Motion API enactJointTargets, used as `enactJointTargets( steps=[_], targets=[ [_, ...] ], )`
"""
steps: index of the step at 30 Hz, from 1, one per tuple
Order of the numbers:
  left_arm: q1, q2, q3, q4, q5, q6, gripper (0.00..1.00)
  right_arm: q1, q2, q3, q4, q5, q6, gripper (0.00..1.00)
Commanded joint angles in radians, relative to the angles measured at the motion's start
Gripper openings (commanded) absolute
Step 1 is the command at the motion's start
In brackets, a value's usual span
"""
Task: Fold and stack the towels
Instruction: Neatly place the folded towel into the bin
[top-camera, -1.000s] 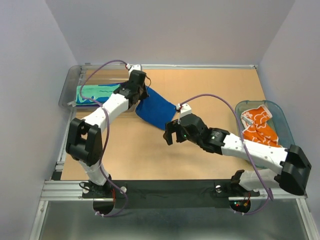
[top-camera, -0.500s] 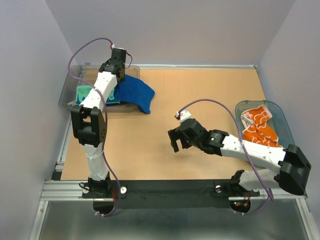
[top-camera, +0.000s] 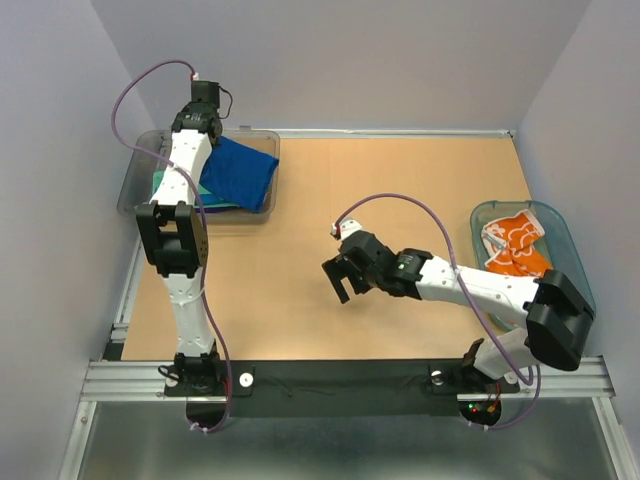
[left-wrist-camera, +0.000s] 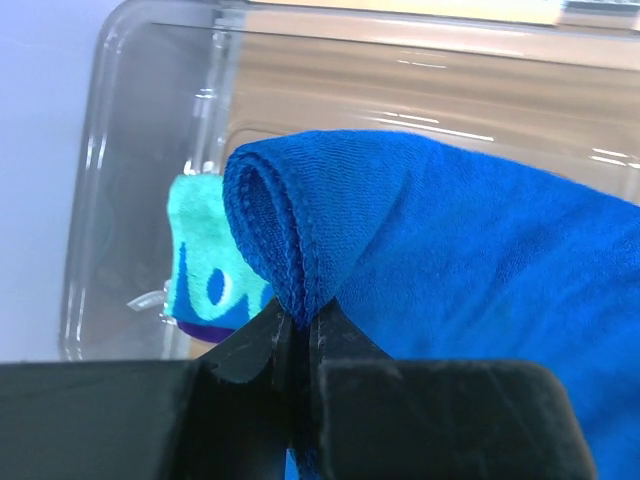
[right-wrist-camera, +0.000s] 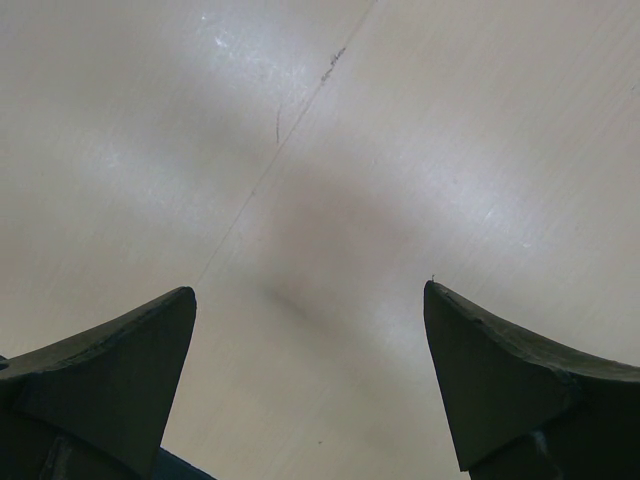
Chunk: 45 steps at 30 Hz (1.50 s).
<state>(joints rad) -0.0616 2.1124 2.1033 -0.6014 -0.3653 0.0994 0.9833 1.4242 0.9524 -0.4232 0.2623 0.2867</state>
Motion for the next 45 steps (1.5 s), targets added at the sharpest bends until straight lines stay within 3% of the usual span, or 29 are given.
enactJointTargets(
  steps=[1,11,17,36,45],
  targets=[
    [0.035,0.012,0.075,0.018,-0.032,0.039,0.0,0.006,0.018,0.066,-0.026,0.018,-0.03,1.0],
    [0.092,0.037,0.072,0.002,-0.064,0.057,0.0,0.006,0.076,0.109,-0.065,0.017,-0.046,1.0],
    [0.1,0.04,0.07,-0.005,-0.15,0.082,0.0,0.006,0.097,0.12,-0.071,0.006,-0.046,1.0],
    [0.114,0.098,0.015,0.026,-0.202,0.099,0.0,0.006,0.124,0.111,-0.077,-0.014,-0.055,1.0],
    [0.118,0.167,0.008,0.026,-0.352,0.085,0.09,0.006,0.143,0.105,-0.077,-0.032,-0.058,1.0]
  ],
)
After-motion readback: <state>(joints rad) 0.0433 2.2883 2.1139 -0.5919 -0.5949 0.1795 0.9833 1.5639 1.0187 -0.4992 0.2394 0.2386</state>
